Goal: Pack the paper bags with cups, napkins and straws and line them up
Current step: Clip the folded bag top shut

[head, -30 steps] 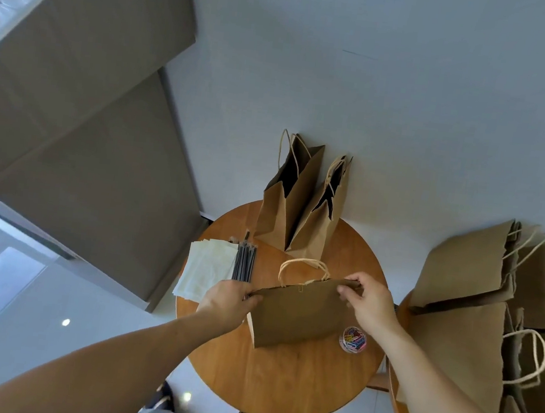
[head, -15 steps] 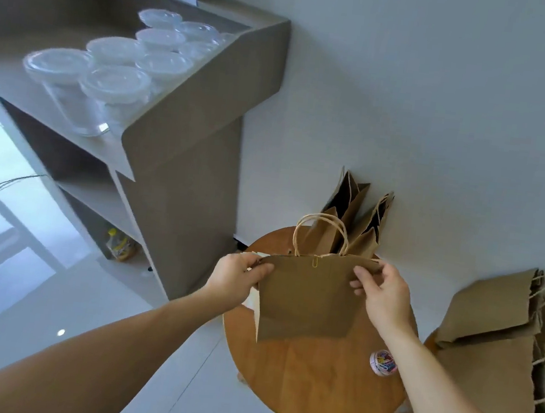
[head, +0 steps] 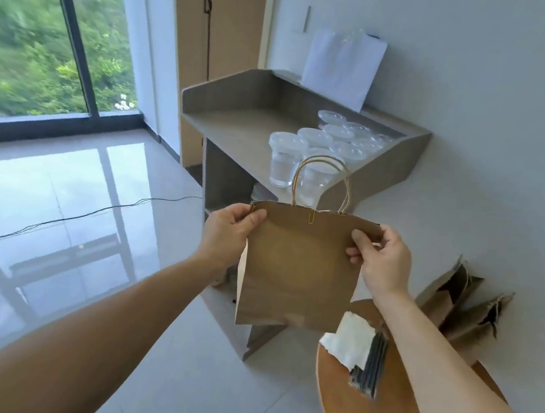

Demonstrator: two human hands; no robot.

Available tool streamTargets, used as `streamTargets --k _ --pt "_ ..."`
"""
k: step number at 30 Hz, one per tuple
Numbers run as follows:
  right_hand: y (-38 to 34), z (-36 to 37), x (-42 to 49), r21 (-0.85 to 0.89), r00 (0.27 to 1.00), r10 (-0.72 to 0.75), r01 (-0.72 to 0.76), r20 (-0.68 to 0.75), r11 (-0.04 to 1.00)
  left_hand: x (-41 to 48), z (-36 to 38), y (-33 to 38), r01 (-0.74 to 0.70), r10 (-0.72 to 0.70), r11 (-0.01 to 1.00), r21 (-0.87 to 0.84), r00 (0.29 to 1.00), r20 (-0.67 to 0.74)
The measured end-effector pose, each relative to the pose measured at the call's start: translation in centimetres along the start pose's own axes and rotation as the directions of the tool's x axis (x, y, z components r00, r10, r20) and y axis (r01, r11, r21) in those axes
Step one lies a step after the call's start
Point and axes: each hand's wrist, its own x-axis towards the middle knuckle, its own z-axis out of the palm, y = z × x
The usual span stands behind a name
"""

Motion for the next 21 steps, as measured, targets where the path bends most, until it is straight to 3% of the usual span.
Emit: streamTargets --k 10,21 --pt "-9.1 15.0 7.2 0.183 0.979 -0.091 0.058 0.180 0.981 8.1 -12.2 7.2 -0.204 0.221 0.975 0.089 0.929 -0.296" --pt "-17.9 24.9 26.4 0.301 0.917 -0.225 0.124 0.330 0.945 25.7 -16.1 15.1 -0.400 0.450 0.892 0.210 0.833 -0.321"
